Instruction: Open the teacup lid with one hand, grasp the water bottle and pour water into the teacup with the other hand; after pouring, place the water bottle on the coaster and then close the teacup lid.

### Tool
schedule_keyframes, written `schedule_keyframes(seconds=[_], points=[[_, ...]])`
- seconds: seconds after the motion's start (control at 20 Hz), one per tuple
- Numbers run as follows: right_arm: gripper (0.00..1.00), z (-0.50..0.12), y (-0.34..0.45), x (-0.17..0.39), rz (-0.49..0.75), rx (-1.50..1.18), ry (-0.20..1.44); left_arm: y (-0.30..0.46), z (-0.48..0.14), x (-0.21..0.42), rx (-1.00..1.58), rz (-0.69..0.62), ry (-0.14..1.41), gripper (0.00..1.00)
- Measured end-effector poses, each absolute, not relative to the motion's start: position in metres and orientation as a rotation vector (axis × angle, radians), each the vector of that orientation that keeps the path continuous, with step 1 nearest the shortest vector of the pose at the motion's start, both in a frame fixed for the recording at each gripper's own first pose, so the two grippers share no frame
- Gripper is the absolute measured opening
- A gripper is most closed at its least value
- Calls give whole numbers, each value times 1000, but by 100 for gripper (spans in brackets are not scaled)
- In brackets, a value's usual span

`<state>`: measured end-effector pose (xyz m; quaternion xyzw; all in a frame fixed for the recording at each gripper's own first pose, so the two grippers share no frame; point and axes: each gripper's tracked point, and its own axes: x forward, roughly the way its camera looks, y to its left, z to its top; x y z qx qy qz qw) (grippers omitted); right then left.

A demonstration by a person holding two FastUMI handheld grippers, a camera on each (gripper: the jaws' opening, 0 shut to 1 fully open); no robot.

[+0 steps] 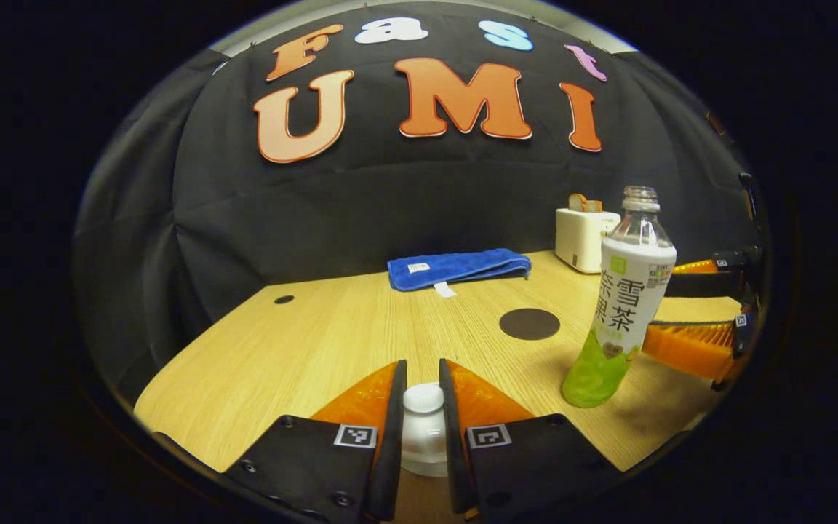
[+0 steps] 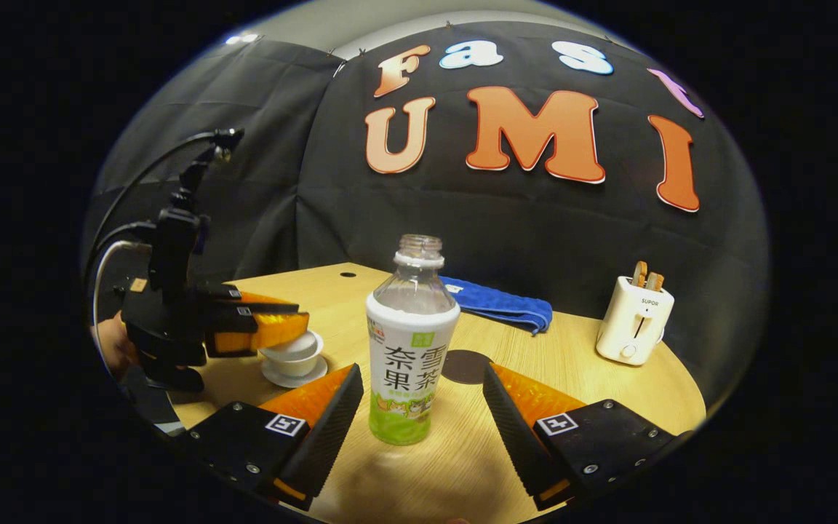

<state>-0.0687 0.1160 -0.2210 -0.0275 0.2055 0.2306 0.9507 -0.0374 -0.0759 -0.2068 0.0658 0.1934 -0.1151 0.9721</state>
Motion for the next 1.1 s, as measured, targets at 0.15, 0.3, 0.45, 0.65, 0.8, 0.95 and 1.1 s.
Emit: schedule_keyframes(seconds=[0.15, 0.3, 0.45, 0.65, 0.8, 0.95, 1.1], points=[[96, -229, 122, -63, 465, -56, 434, -64, -197, -34, 130, -196, 361, 31], [85, -239, 133, -62, 480, -34, 468, -47, -190, -31, 108, -160, 344, 31], [77, -246, 138, -58, 471, -38, 486, -26, -187, -29, 107, -119, 331, 34], [66, -249, 144, -54, 465, -15, 511, -2, -185, -32, 98, -73, 324, 31], [64, -247, 146, -50, 455, -33, 516, 12, -186, -31, 84, -51, 324, 31], [62, -243, 142, -43, 422, -120, 508, 26, -190, -32, 58, -34, 331, 28], [62, -240, 143, -37, 411, -244, 484, 42, -192, -33, 51, -9, 334, 31]])
